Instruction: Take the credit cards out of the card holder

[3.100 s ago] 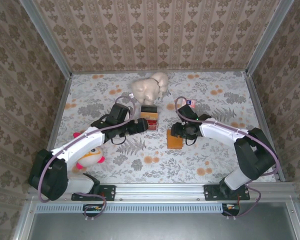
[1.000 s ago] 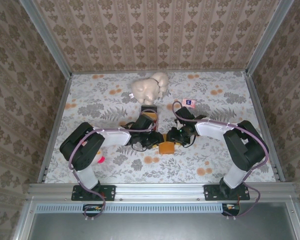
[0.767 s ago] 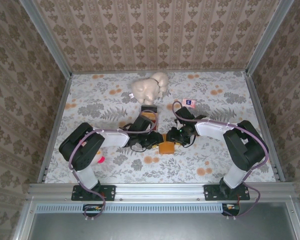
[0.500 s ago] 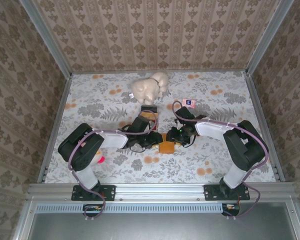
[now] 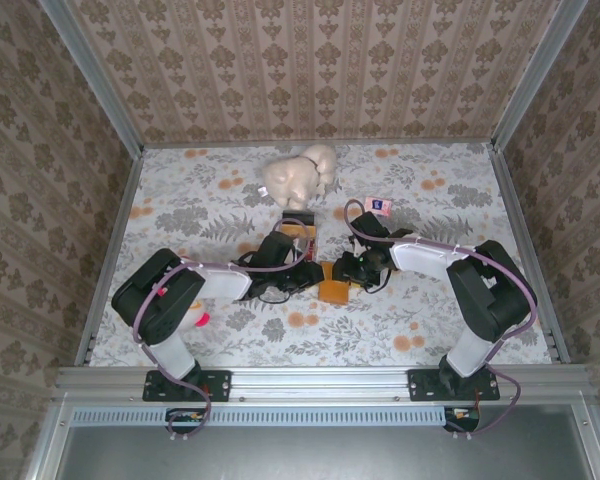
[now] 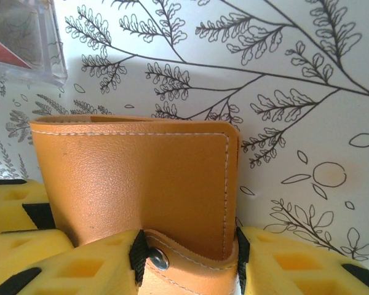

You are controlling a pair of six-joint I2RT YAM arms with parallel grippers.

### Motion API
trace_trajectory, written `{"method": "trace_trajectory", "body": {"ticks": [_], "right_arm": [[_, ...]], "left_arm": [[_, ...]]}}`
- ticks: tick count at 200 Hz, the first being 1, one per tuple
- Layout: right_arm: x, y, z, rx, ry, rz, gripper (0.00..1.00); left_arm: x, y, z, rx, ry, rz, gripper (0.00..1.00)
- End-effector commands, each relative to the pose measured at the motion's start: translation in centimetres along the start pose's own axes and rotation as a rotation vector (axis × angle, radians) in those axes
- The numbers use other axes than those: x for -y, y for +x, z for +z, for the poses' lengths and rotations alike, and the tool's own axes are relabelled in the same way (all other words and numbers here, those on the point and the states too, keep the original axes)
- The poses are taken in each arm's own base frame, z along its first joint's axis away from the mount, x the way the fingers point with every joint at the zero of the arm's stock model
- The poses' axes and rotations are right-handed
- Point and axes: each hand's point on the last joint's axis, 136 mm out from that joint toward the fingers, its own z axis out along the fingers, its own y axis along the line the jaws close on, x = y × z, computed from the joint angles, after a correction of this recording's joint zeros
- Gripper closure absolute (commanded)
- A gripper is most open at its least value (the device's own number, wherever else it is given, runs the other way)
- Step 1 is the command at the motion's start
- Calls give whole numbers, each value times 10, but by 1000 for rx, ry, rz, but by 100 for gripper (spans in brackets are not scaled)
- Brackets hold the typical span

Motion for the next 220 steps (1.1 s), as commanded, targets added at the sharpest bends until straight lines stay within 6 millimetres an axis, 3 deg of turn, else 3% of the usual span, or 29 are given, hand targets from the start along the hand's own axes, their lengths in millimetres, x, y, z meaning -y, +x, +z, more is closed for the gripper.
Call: {"method": "trace_trajectory", "body": {"ticks": [1, 33, 74, 103, 144, 182, 220], "right_arm": [[-17, -3, 1, 9, -75, -15, 56], [-16, -4, 0, 18, -74, -5, 56], [-9, -7, -8, 58, -24, -7, 55], [-2, -9, -20, 95, 23, -12, 51], [-18, -10, -34, 98, 9, -65, 50], [-30, -8, -27, 67, -7, -62, 57], [-28, -4, -18, 42, 18, -55, 59]], "left_arm": [[46, -5, -8, 15, 165, 87, 73], [49, -3, -9, 10, 176, 95, 74], [45, -6, -14, 32, 140, 114, 89], [42, -7, -20, 47, 92, 144, 93], [35, -10, -26, 50, 6, 179, 94], [36, -12, -26, 49, -14, 187, 95], [37, -9, -20, 42, -15, 183, 98]]}}
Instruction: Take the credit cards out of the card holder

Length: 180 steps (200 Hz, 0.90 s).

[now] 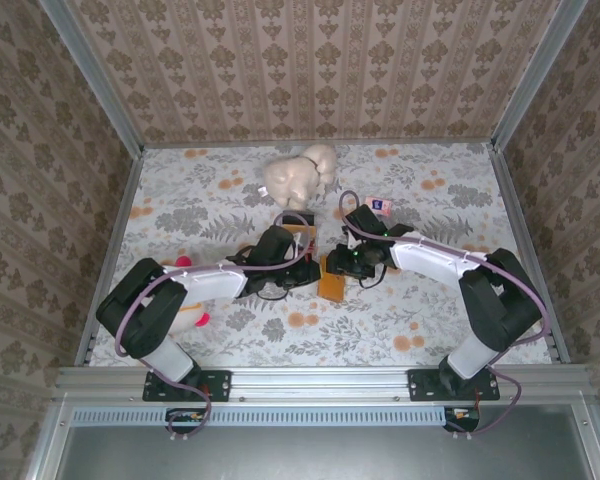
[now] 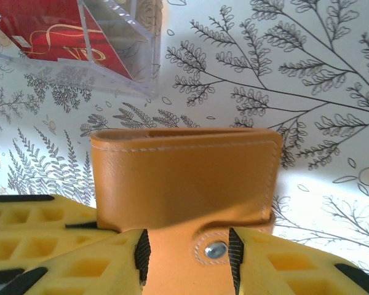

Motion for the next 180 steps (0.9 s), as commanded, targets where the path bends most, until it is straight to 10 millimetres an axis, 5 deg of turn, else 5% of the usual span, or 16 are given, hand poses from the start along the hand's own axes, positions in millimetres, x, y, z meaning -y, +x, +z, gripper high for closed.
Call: {"method": "trace_trajectory", "body": {"ticks": [1, 180], "right_arm": [[5, 7, 5, -38, 38, 17, 59], [30, 18, 7, -82, 204, 29, 77]], "left_arm": [[17, -8, -2, 20, 25, 46, 98], [10, -10, -4, 12, -51, 43, 100]]}}
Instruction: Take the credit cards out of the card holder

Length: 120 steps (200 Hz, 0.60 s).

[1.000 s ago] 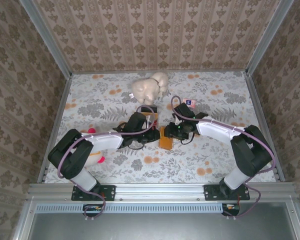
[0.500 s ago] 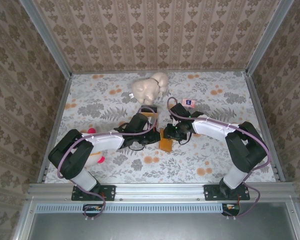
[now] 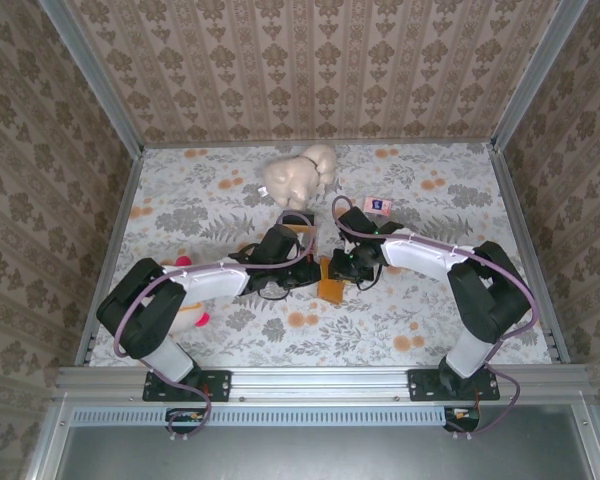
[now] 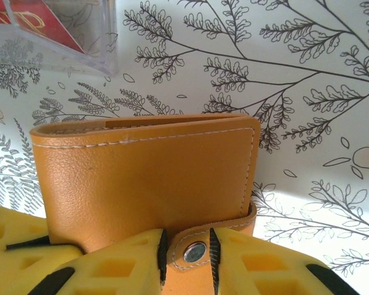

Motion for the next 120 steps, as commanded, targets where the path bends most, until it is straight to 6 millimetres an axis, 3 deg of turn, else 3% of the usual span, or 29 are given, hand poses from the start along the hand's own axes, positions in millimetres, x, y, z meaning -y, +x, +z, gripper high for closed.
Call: {"method": "trace_trajectory", "body": {"ticks": [1, 45, 120], "right_arm": [[19, 5, -2, -11, 106, 25, 77], [48, 7, -7, 28, 209, 122, 91], [58, 11, -13, 59, 236, 163, 100]], "left_arm": [[11, -11, -4, 29, 1, 39, 100], [-4, -7, -2, 6, -67, 14, 100], [-6, -3, 2, -25, -78, 3, 100]]}}
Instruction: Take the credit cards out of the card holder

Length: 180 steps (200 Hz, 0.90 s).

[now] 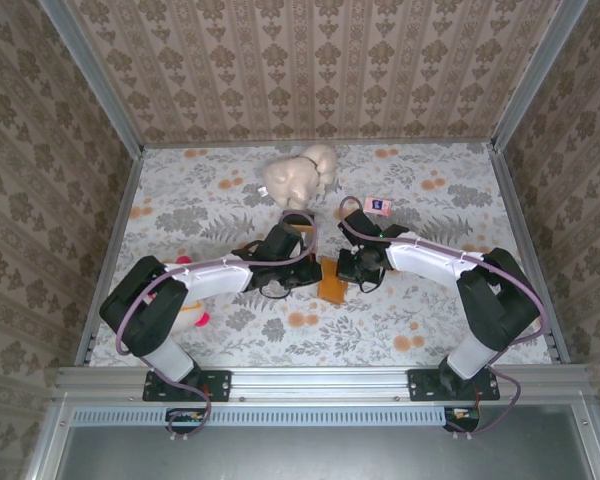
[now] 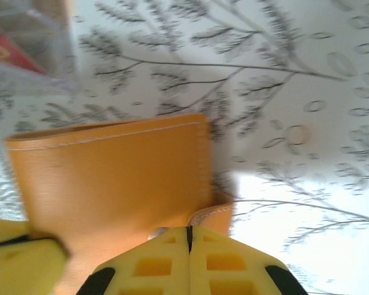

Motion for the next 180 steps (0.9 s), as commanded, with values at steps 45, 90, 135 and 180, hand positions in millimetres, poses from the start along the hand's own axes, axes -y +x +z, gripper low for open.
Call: {"method": "trace_trajectory", "body": {"ticks": [45, 90, 135, 180], "right_arm": [[41, 9, 1, 11, 147, 56, 97], [15, 6, 8, 2, 16, 15, 79], [17, 5, 14, -5, 36, -1, 78], [13, 6, 21, -22, 13, -5, 82]], "left_arm": [[-4, -3, 1, -6, -36, 1, 100], [3, -4, -2, -22, -55, 28, 77], [0, -8, -9, -20, -135, 56, 56], [-7, -14, -28, 17, -225, 56, 34]]}}
